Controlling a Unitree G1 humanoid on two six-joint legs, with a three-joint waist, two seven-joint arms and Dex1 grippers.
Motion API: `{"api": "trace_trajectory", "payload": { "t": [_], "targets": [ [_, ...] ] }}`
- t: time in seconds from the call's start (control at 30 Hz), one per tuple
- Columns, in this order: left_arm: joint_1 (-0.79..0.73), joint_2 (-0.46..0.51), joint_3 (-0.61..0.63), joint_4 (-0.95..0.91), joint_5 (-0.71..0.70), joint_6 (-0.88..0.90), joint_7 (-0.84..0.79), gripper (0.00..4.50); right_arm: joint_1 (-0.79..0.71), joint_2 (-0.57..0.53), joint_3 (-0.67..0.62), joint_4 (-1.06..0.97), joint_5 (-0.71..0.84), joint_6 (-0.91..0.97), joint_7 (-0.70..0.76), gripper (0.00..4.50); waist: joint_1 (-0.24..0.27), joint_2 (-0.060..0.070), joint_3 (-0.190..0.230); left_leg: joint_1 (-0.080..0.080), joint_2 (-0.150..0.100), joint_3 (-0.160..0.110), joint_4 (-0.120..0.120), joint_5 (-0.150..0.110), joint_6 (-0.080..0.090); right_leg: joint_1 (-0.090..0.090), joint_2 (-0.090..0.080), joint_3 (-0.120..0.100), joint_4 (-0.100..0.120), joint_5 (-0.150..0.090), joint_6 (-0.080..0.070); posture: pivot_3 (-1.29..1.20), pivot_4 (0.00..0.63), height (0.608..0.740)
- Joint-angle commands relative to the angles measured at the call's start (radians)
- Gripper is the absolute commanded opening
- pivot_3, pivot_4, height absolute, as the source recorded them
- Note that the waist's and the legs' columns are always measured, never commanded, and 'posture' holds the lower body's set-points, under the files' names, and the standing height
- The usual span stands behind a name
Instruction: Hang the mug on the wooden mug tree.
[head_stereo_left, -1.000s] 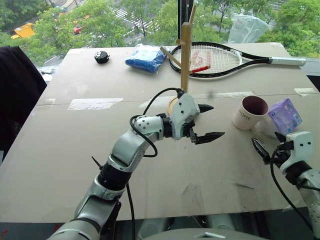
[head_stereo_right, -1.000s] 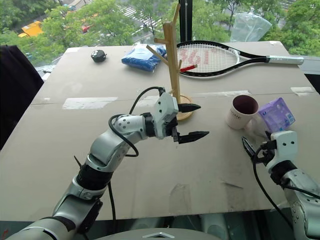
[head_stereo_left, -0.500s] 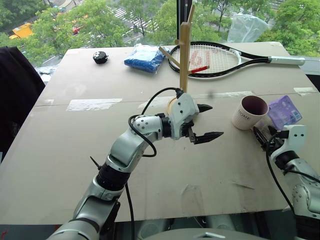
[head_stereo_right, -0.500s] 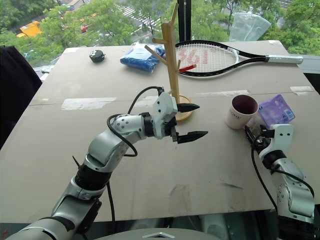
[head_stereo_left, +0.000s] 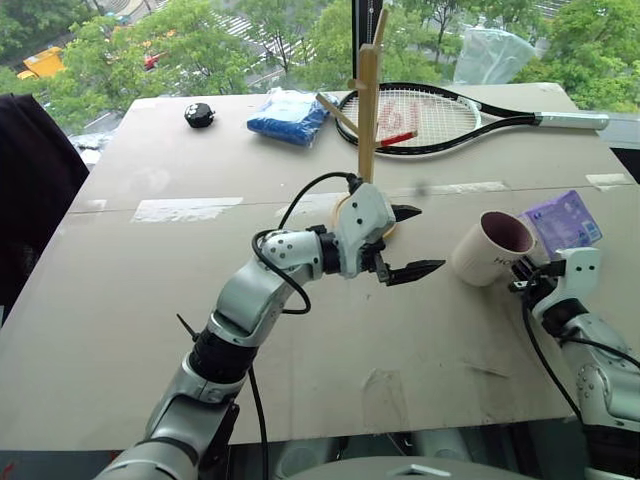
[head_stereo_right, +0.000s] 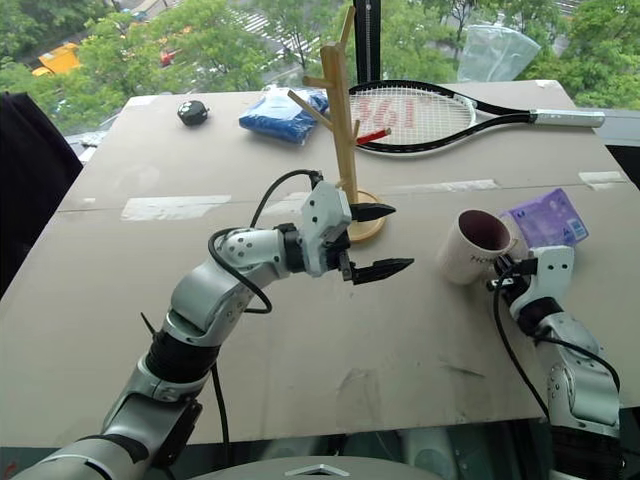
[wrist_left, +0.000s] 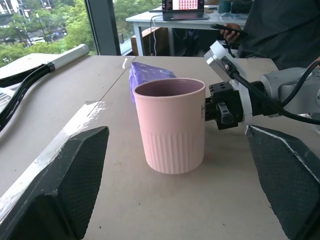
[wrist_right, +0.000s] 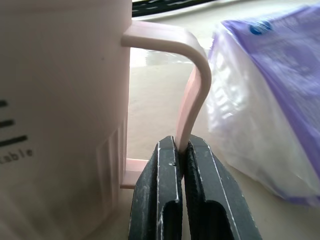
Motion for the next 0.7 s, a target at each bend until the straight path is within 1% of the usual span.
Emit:
{"api": "trace_trajectory", "payload": {
  "t": [0.03, 0.13, 0.23, 0.27, 0.3, 0.37, 0.53, 0.7],
  "targets": [
    [0.072, 0.005, 0.039, -0.065, 0.001, -0.049, 0.026, 4.5, -0.088, -0.099, 0.042, -0.088, 0.016, 0.015, 0.105, 0.04, -0.003, 0.0, 0.0, 0.0, 0.0, 0.0, 0.0, 0.0, 0.0, 0.0, 0.0, 0.0, 0.0, 0.0, 0.0, 0.0, 0.15, 0.74],
    [0.134, -0.014, 0.073, -0.085, 0.013, -0.106, 0.069, 4.5, -0.18, -0.177, 0.077, -0.063, 0.013, 0.017, 0.187, 0.04, -0.005, -0.001, 0.0, 0.0, 0.0, -0.001, 0.0, 0.0, 0.0, 0.0, 0.0, -0.001, 0.0, 0.0, 0.0, 0.0, 0.15, 0.74],
    [0.238, -0.077, 0.142, -0.15, -0.028, -0.157, 0.147, 4.5, -0.338, -0.268, 0.131, 0.017, 0.001, -0.013, 0.325, 0.04, -0.007, -0.001, 0.001, 0.0, 0.0, 0.0, 0.0, 0.0, 0.0, 0.0, -0.001, -0.001, 0.0, 0.0, 0.0, 0.0, 0.15, 0.74],
    [0.298, -0.083, 0.155, -0.185, -0.03, -0.185, 0.158, 4.5, -0.425, -0.294, 0.161, 0.07, -0.015, -0.035, 0.382, 0.04, 0.004, -0.003, 0.0, 0.0, 0.0, 0.0, 0.0, 0.0, 0.0, 0.0, 0.0, 0.0, 0.0, 0.0, 0.0, 0.0, 0.15, 0.74],
    [0.349, -0.085, 0.162, -0.213, -0.024, -0.212, 0.163, 4.5, -0.5, -0.311, 0.188, 0.119, -0.032, -0.056, 0.428, 0.04, -0.004, -0.002, 0.001, 0.0, 0.001, -0.003, 0.0, 0.0, 0.0, 0.001, -0.001, -0.003, 0.0, 0.0, 0.0, 0.0, 0.15, 0.74],
    [0.435, -0.093, 0.173, -0.262, -0.011, -0.255, 0.185, 4.5, -0.644, -0.332, 0.245, 0.232, -0.073, -0.116, 0.522, 0.04, -0.016, -0.001, 0.002, -0.001, 0.0, 0.004, 0.0, 0.0, 0.0, -0.001, -0.001, 0.002, -0.001, 0.001, -0.001, 0.0, 0.15, 0.74],
    [0.552, -0.162, 0.186, -0.357, -0.004, -0.305, 0.3, 4.5, -0.944, -0.309, 0.353, 0.556, -0.169, -0.304, 0.708, 0.04, -0.009, -0.004, 0.003, -0.002, 0.001, 0.001, 0.0, 0.0, 0.0, -0.002, -0.001, -0.001, -0.001, 0.001, -0.001, 0.0, 0.15, 0.74],
    [0.602, -0.186, 0.186, -0.38, -0.022, -0.336, 0.329, 4.5, -1.114, -0.261, 0.404, 0.805, -0.236, -0.467, 0.815, 0.04, 0.003, -0.004, 0.003, -0.004, 0.001, 0.0, 0.0, 0.0, 0.0, -0.002, -0.001, -0.003, -0.003, 0.001, -0.002, 0.0, 0.15, 0.74]
  ]
}}
